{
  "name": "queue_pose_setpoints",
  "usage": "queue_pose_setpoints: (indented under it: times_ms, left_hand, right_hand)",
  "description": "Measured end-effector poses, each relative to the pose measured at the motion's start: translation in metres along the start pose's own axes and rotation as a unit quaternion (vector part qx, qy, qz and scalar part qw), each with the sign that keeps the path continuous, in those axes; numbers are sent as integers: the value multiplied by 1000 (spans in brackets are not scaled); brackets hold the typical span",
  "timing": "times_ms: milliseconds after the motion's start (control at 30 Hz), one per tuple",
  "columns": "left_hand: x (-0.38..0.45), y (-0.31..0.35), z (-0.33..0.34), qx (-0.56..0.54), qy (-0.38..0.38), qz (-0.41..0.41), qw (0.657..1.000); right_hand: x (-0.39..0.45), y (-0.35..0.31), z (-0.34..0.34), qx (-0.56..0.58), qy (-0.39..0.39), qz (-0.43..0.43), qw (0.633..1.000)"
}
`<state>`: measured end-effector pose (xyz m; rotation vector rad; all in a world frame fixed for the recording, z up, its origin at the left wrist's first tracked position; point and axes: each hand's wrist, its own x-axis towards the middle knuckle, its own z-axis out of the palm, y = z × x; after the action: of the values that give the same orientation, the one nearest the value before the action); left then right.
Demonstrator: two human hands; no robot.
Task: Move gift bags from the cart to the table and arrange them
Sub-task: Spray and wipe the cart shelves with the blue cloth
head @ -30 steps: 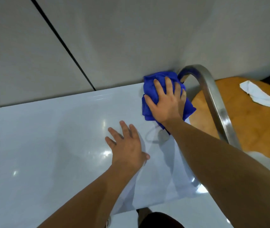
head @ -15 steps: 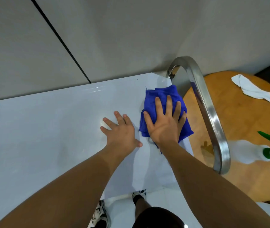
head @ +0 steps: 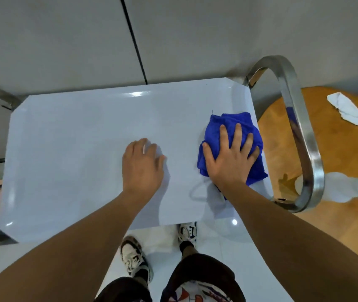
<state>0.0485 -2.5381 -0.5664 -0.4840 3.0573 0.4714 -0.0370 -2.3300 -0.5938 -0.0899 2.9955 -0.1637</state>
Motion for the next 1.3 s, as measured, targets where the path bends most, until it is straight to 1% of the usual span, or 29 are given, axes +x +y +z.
queue_pose_setpoints:
  times_ms: [33,133,233,300,400,533,633,700,833,933,1000,1033,1100,1133,1200,1300]
  left_hand:
    - [-7,-18,-3,10,17,-17,1000]
    - [-30,-61,-11,14,12,-51,999]
    - [-48,-84,-12,-28,12,-60,998]
    - [-57,-95,-13,-64,18,-81,995]
    - [-77,-118,-17,-73,31,-108,991]
    - [-116,-163,-36,-69,63,-143,985]
    - [-154,-202,-48,-51,79,-169,981]
    - [-182,-222,-52,-49,84,-192,977]
    - [-226,-250,-53,-50,89,-202,974]
    - [-243,-261,-50,-98,137,-268,949]
    - [-252,-267,-49,-114,154,-288,938]
    - [-257,-269,-49,-111,147,-285,941]
    - [-264,-275,-51,-128,100,-291,943]
    - [-265,-277,-54,-149,75,-302,939]
    - [-267,-280,-58,-187,53,-341,920]
    - [-265,-286,-61,-215,76,-414,881]
  right_hand:
    - [-1,-7,1,-1,2,-6,1000]
    - [-7,-39,6,9,1,-39,999]
    - [-19,-84,13,13,-10,-82,997]
    - [-28,-116,18,9,-15,-119,993]
    - [-45,-163,26,-3,-30,-160,987]
    - [-71,-223,35,-6,-30,-196,980]
    - [-92,-267,42,-27,-59,-239,969]
    - [-111,-294,46,-34,-59,-274,959]
    - [-146,-340,55,-34,-65,-331,941]
    - [-166,-372,61,-44,-59,-365,928]
    - [-180,-389,63,-43,-64,-391,917]
    - [-188,-394,63,-39,-71,-401,912]
    - [-205,-402,60,-26,-92,-413,906]
    - [-215,-403,59,-20,-104,-415,904]
    - [-242,-402,59,-10,-110,-419,901]
    - [-284,-389,67,5,-67,-430,900]
